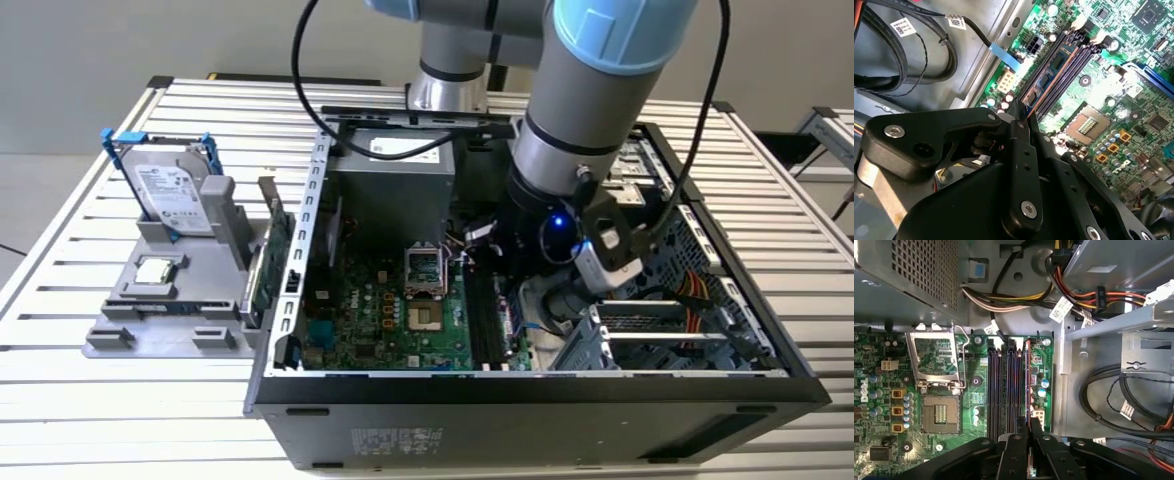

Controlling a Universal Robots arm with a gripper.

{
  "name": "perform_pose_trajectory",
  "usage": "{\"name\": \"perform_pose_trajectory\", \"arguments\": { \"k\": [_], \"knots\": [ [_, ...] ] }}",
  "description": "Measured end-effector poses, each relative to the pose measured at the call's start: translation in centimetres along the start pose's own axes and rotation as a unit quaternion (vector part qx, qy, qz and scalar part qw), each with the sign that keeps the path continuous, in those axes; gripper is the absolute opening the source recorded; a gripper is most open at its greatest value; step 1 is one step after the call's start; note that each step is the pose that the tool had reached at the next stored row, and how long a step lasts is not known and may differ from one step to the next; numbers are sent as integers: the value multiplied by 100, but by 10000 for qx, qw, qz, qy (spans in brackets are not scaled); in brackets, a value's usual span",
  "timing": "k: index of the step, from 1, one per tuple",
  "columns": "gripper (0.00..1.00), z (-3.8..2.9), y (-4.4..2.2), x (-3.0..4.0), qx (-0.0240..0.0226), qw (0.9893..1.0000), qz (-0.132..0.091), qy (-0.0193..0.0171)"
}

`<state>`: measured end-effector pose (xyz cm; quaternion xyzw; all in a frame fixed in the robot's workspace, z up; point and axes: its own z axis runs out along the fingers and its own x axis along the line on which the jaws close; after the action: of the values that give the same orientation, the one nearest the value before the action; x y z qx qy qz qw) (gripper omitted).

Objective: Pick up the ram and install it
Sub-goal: 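Insert the ram into the slot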

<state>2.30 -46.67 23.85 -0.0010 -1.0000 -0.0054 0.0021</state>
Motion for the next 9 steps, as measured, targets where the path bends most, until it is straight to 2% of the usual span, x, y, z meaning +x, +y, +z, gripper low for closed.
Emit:
{"name": "perform_pose_trajectory", "arguments": {
  "k": [9],
  "knots": [
    [0,50,-12,9,0,10000,0,0]
  ]
}}
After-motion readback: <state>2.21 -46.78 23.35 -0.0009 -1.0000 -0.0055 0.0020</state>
